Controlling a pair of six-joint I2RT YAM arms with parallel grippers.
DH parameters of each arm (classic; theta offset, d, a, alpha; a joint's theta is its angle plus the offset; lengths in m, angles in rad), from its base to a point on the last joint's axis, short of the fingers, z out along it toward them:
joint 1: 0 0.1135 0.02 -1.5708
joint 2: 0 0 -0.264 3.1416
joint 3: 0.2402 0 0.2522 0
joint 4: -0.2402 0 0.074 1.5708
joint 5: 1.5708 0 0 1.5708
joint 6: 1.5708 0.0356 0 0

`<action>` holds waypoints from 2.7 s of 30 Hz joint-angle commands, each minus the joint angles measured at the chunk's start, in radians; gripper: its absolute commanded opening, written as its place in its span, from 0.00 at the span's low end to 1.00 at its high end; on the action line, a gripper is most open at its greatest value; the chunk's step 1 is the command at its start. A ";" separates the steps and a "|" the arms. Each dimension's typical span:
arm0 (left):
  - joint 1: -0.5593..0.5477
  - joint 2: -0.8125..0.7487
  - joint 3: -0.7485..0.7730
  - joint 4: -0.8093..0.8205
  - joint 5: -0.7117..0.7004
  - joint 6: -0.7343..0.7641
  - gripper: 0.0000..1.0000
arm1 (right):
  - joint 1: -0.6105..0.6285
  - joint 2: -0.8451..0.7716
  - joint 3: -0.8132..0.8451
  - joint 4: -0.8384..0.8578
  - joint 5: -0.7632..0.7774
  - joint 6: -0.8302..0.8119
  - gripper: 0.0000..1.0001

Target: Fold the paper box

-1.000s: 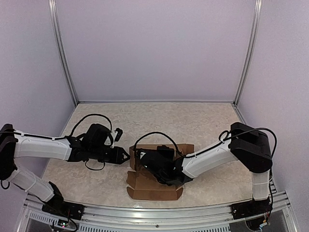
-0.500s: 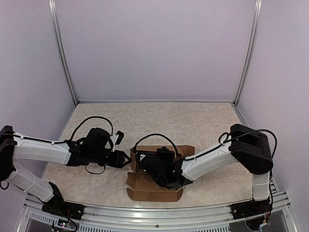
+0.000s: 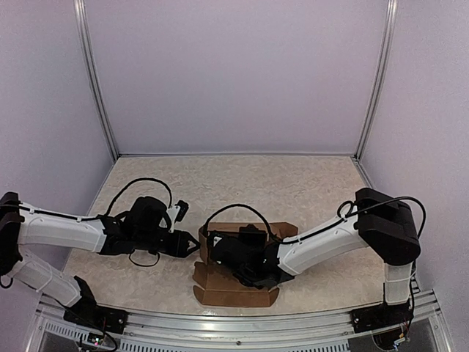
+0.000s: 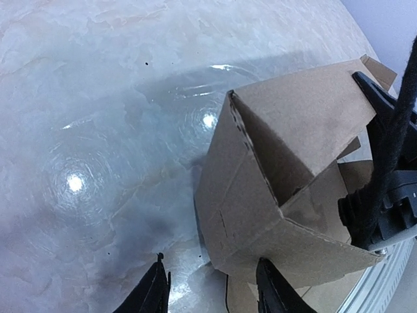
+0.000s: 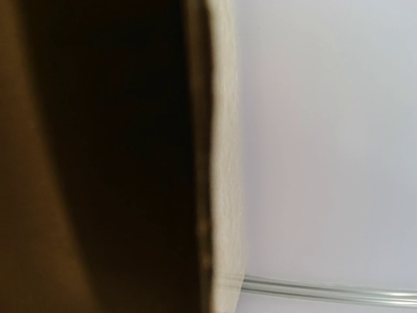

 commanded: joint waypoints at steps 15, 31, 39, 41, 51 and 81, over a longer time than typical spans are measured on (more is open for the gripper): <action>-0.060 -0.051 -0.031 0.075 -0.031 0.027 0.57 | 0.026 -0.060 0.078 -0.271 -0.051 0.152 0.00; -0.113 -0.020 -0.022 0.083 -0.095 0.033 0.59 | 0.017 -0.090 0.183 -0.525 -0.212 0.268 0.00; -0.118 -0.019 -0.021 0.055 -0.118 0.040 0.59 | 0.007 -0.112 0.200 -0.588 -0.265 0.288 0.00; -0.118 -0.020 -0.021 0.050 -0.118 0.042 0.59 | 0.008 -0.114 0.203 -0.597 -0.276 0.292 0.00; -0.139 0.006 -0.010 0.060 -0.144 0.034 0.59 | 0.017 -0.077 0.217 -0.626 -0.258 0.313 0.00; -0.231 0.081 -0.005 0.133 -0.281 -0.044 0.38 | 0.085 -0.006 0.247 -0.740 -0.281 0.550 0.00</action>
